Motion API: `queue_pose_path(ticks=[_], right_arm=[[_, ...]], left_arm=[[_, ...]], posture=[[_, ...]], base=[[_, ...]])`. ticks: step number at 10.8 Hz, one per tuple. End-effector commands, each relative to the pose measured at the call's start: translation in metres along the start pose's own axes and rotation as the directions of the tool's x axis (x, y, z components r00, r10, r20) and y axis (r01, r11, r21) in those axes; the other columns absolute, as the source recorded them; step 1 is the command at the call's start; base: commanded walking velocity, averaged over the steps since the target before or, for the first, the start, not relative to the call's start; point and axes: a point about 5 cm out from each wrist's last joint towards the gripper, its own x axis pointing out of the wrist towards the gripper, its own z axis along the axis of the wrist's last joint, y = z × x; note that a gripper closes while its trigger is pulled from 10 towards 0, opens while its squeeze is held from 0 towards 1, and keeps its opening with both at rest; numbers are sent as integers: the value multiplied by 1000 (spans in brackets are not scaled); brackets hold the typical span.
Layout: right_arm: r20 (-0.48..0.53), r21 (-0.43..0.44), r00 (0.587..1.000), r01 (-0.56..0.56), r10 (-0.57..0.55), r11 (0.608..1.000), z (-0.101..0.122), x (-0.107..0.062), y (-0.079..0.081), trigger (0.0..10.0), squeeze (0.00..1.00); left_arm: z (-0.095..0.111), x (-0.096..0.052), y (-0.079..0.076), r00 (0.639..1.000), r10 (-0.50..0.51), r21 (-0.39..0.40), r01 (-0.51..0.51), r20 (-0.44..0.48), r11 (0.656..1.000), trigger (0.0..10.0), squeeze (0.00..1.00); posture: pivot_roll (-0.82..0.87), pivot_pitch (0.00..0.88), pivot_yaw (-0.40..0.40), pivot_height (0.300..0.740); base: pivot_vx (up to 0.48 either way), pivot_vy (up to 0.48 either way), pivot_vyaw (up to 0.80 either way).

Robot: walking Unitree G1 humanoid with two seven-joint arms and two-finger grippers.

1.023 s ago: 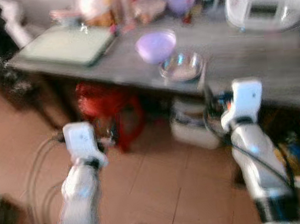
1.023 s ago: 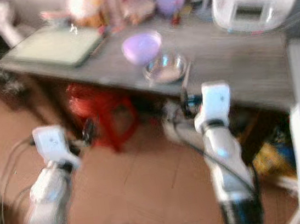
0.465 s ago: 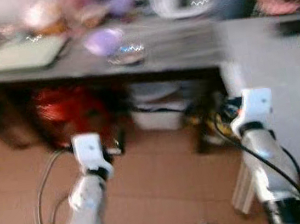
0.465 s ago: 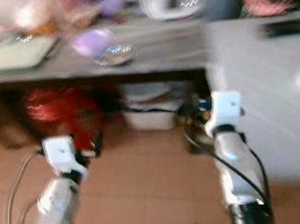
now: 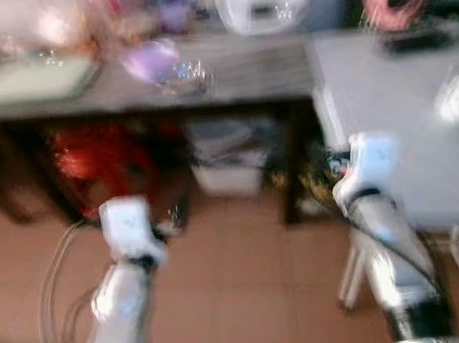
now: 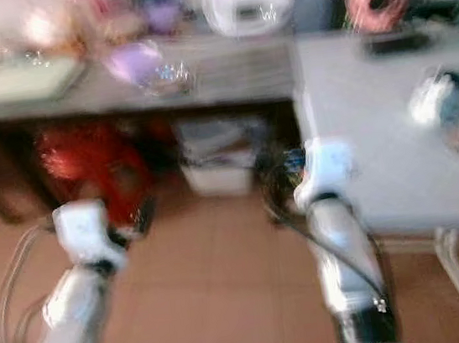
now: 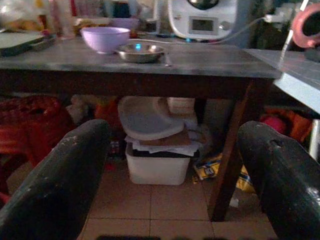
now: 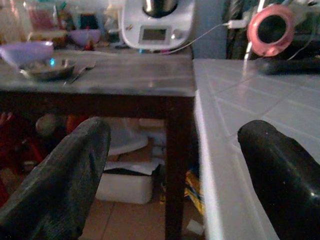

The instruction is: Setting the table

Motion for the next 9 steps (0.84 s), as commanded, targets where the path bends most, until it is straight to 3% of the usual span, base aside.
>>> queue_pose_path(ticks=[1,2,3,4,5,9], right_arm=[[9,-8,1000,22,-22,1000,3,3,-8,10000,0],[16,-2,1000,18,-18,1000,4,3,-7,10000,1000],[16,-3,1000,18,-18,1000,5,4,-6,10000,1000],[16,-3,1000,12,-12,1000,4,5,-4,10000,145],[16,-3,1000,8,-8,1000,5,6,-3,10000,0],[-13,7,1000,-9,9,1000,3,11,3,10000,0]], left_arm=[[4,4,-8,999,-33,-7,34,13,999,10000,0],[5,5,-11,999,-47,-10,47,16,999,10000,0],[5,4,-12,998,-56,-8,56,16,998,10000,0],[5,4,-13,998,-61,-5,61,14,998,10000,0],[6,4,-13,998,-63,-2,63,14,998,10000,0],[7,5,-13,998,-69,8,69,12,998,10000,0]], posture=[[-39,0,57,740],[-39,0,59,740],[-38,0,61,740],[-37,0,61,740],[-37,0,63,740],[-35,0,67,740]], base=[[0,-465,0],[0,-428,0],[0,-416,0],[270,-394,0],[296,-375,0],[313,-360,0]])
